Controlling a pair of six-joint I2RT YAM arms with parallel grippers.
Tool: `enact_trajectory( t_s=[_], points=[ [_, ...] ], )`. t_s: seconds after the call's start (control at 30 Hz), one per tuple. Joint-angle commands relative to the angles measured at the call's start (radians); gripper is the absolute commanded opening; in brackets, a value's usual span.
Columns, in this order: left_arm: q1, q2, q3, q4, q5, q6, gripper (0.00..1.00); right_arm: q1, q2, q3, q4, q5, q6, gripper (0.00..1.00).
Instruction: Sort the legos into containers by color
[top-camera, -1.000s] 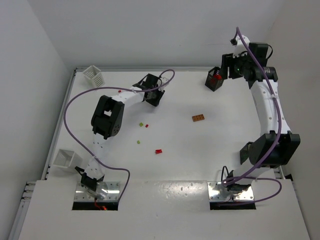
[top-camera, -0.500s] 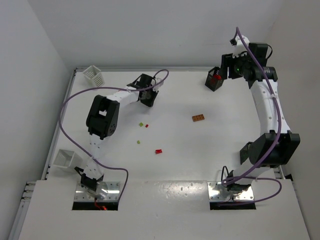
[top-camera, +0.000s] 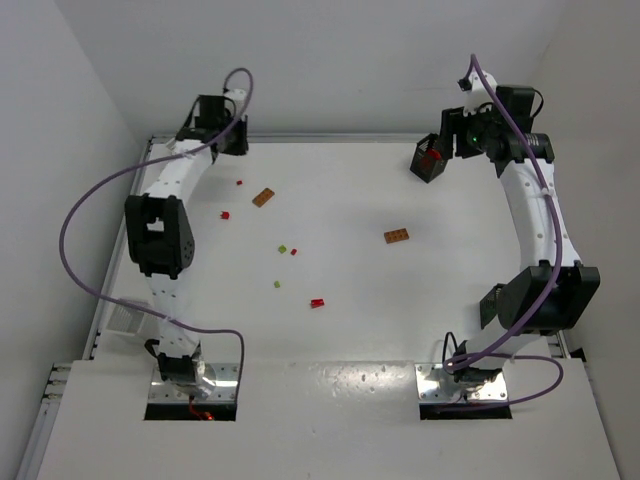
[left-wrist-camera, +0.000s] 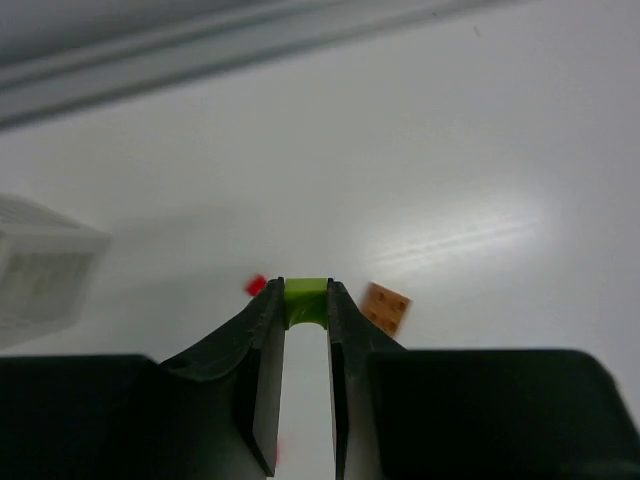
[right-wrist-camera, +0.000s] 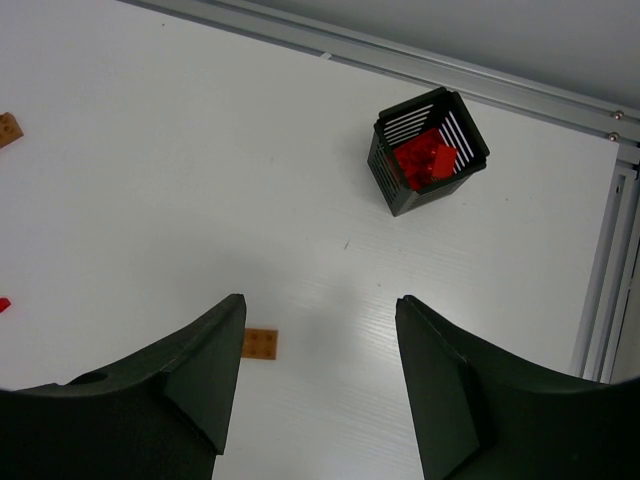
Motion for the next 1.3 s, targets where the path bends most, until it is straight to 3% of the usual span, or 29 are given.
enact_trajectory(
  t_s=[0.0,0.23,0.43,0.73,1.1,1.17,1.27],
  points=[
    [0.107,-0.059,0.096,0.093,0.013,-0.057,0.22,0.008,0.007,0.021,0.032,-0.012,0.006,0.62],
    [0.262,0.084,0.323,0.113,0.013,-0.069,0.23,0.008,0.007,0.03,0.023,-0.002,-0.003,0.62],
    [0.336,0.173,0.417,0.157,0.078,-0.1,0.26,0.008,0.007,0.021,0.023,0.007,-0.003,0.62],
    [0.37,0.248,0.405,0.179,0.149,-0.165,0.26,0.008,0.035,0.041,0.023,0.016,-0.003,0.62],
    [0.379,0.282,0.362,0.179,0.129,-0.176,0.29,0.008,0.044,0.041,0.023,0.016,-0.003,0.62],
    [0.379,0.273,0.351,0.167,0.12,-0.167,0.33,0.008,0.044,0.041,0.023,0.016,-0.003,0.62],
    [0.379,0.26,0.337,0.139,0.108,-0.136,0.61,0.008,0.044,0.041,0.023,0.016,-0.003,0.62]
  ],
)
